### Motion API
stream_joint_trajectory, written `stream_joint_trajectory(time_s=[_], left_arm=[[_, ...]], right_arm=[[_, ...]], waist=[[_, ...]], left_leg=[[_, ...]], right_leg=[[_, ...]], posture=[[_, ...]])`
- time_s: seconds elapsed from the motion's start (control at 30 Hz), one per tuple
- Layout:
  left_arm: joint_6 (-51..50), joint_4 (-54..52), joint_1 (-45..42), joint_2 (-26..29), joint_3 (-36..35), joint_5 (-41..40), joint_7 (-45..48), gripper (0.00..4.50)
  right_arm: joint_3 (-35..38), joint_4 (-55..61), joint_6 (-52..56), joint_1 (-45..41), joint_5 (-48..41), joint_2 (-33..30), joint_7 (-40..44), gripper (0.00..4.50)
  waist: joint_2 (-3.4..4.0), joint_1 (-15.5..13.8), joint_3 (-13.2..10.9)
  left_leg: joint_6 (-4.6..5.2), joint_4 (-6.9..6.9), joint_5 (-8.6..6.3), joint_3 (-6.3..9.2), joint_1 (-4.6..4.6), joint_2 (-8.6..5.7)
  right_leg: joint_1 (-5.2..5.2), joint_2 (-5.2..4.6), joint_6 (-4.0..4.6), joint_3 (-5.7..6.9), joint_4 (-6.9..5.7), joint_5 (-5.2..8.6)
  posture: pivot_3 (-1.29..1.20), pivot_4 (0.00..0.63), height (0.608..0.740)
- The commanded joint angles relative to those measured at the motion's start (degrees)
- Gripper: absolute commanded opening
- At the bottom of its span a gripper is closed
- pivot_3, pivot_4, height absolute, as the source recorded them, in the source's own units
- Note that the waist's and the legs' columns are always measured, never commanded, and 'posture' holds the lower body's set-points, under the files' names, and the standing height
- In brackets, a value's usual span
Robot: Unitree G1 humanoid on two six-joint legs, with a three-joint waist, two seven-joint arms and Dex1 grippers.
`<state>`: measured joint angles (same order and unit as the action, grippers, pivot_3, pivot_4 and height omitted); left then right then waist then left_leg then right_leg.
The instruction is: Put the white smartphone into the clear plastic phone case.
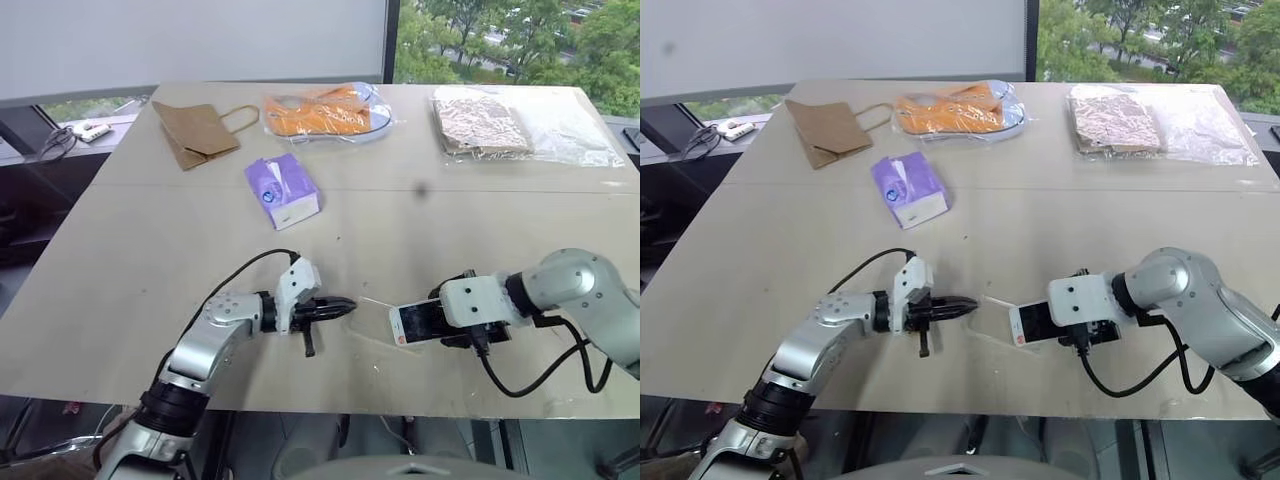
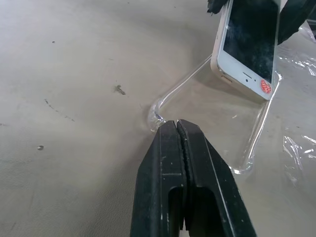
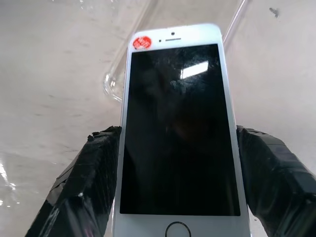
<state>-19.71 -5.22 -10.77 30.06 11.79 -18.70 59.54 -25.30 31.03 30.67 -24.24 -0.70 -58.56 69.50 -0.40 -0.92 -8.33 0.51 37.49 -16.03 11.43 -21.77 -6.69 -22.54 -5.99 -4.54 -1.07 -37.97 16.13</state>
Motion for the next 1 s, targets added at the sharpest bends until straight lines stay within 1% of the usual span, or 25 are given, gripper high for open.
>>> stream_joint_trajectory(time_s=[0.03, 0.17, 0.33, 0.53, 0.6, 0.63, 0.77, 0.83, 0.9, 1.0], left_arm=[[-1.1, 1.3, -0.1, -1.7, 1.2, 1.3, -2.6, 0.0], [-1.4, 1.2, -0.5, -3.7, 0.6, 1.1, -4.3, 0.0], [-0.2, 2.8, -0.8, -6.4, 0.1, 1.3, -6.3, 0.0], [1.8, 6.7, -2.8, -9.6, -0.8, 2.6, -9.4, 0.0], [2.1, 7.7, -4.0, -10.6, -0.9, 3.0, -10.3, 0.0], [2.1, 8.0, -4.4, -10.8, -0.9, 3.0, -10.4, 0.0], [1.9, 6.5, -4.4, -10.7, -1.0, 2.6, -10.6, 0.0], [2.8, 4.6, -3.8, -10.1, -0.6, 2.7, -9.7, 0.0], [4.1, 2.7, -3.2, -9.5, 0.0, 2.5, -8.2, 0.0], [2.6, 1.1, -2.7, -9.0, -0.3, 1.0, -7.5, 0.0]], right_arm=[[-2.2, -3.6, 0.5, -1.2, 5.2, 0.4, -1.3, 3.01], [-3.0, -8.6, -2.1, -4.1, 9.3, 1.8, -2.8, 3.0], [-3.6, -17.1, -10.2, -9.6, 14.6, 5.1, -5.4, 3.0], [-2.7, -28.1, -18.6, -14.1, 16.7, 9.5, -7.3, 3.0], [-1.5, -30.4, -19.5, -14.8, 15.3, 10.7, -6.7, 3.0], [-0.5, -30.4, -18.7, -14.8, 13.8, 11.4, -5.9, 3.0], [6.7, -21.7, -6.0, -12.5, 1.4, 12.4, 0.4, 2.99], [9.2, -18.9, -2.1, -12.0, -0.7, 11.5, 0.5, 2.99], [10.5, -17.3, 0.2, -11.6, -0.8, 10.7, -0.9, 2.99], [11.7, -13.6, 2.9, -9.7, -1.8, 8.4, -0.6, 2.99]], waist=[[0.01, 0.0, 0.0], [0.01, -0.1, 0.0], [0.03, 0.1, 0.0], [0.07, -0.3, 0.0], [0.07, -0.5, 0.0], [0.07, -0.5, 0.0], [0.08, 0.1, 0.0], [0.08, 0.2, 0.0], [0.08, 0.3, 0.0], [0.08, 0.1, 0.0]], left_leg=[[0.0, 0.01, 0.0, 0.0, 0.0, -0.01], [0.01, 0.17, 0.01, 0.0, 0.0, -0.09], [0.03, 0.52, 0.01, 0.0, -0.03, -0.12], [0.07, 0.78, 0.05, 0.01, 0.14, -0.14], [0.09, 0.81, 0.14, 0.03, 0.11, -0.19], [0.09, 0.82, 0.15, 0.02, 0.1, -0.19], [0.08, 0.8, 0.16, 0.04, -0.08, -0.17], [0.09, 0.79, 0.15, 0.04, -0.09, -0.15], [0.1, 0.72, 0.14, -0.02, -0.38, -0.14], [0.11, 0.71, 0.13, -0.05, -0.66, -0.15]], right_leg=[[0.0, 0.0, -0.02, 0.0, -0.01, -0.01], [0.01, 0.01, -0.16, -0.01, -0.04, -0.12], [0.12, 0.08, -0.28, -0.04, -0.05, -0.26], [0.43, 0.18, -0.38, -0.04, -0.05, -0.44], [0.44, 0.17, -0.4, -0.04, -0.03, -0.54], [0.43, 0.17, -0.4, -0.04, -0.03, -0.55], [0.27, 0.16, -0.39, -0.08, -0.05, -0.57], [0.25, 0.04, -0.37, -0.1, -0.03, -0.57], [-0.13, 0.0, -0.37, -0.19, 0.0, -0.56], [-0.4, -0.01, -0.37, -0.19, 0.06, -0.56]], posture=[[0.0, 0.15, 0.74], [0.0, 0.15, 0.74], [0.0, 0.15, 0.74], [0.0, 0.15, 0.74], [0.0, 0.15, 0.74], [0.0, 0.15, 0.74], [0.0, 0.15, 0.74], [0.0, 0.15, 0.74], [0.0, 0.15, 0.74], [0.0, 0.15, 0.74]])
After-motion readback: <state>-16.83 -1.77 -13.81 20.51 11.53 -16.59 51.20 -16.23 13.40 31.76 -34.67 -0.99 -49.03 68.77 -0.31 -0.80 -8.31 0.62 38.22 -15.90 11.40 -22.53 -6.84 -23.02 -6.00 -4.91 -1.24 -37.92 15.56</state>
